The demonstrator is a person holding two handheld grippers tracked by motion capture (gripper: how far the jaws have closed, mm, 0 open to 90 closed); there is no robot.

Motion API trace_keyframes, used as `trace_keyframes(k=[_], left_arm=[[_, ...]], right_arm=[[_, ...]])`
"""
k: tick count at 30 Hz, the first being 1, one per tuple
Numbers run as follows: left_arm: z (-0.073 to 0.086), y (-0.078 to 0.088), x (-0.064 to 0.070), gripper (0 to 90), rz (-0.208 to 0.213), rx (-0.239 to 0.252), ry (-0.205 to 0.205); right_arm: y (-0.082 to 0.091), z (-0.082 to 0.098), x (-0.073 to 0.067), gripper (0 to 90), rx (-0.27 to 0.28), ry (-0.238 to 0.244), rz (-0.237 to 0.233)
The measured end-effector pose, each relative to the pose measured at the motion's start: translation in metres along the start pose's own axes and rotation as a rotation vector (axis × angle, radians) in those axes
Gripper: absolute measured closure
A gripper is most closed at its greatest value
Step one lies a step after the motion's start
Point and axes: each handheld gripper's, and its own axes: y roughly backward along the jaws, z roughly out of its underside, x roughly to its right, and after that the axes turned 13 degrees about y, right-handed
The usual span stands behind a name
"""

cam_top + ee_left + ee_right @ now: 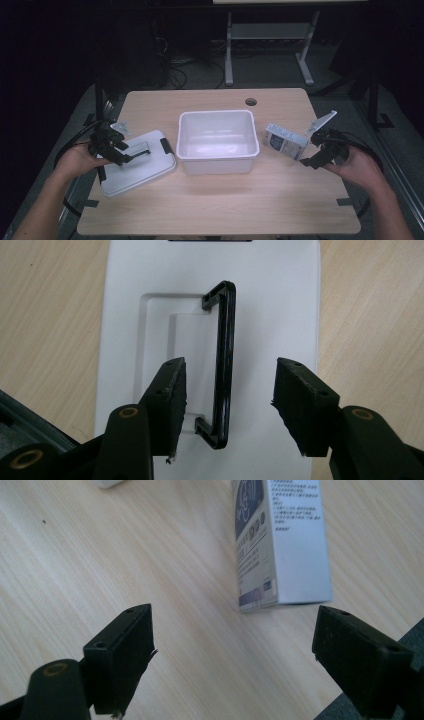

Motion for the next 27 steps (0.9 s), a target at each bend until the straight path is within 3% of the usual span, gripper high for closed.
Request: trace_keyframes(k=[22, 27], left_arm=[[0.005, 0.001, -0.003, 45.7, 0.006, -0.001, 0.020], [0.005, 0.000, -0.002, 45.6, 0.006, -0.001, 0.021]], right_arm=[[-0.021, -0.032, 0.037, 17.1, -0.035, 0.035, -0.045], [-0.027, -0.038, 0.045, 18.2, -0.015, 0.031, -0.058]])
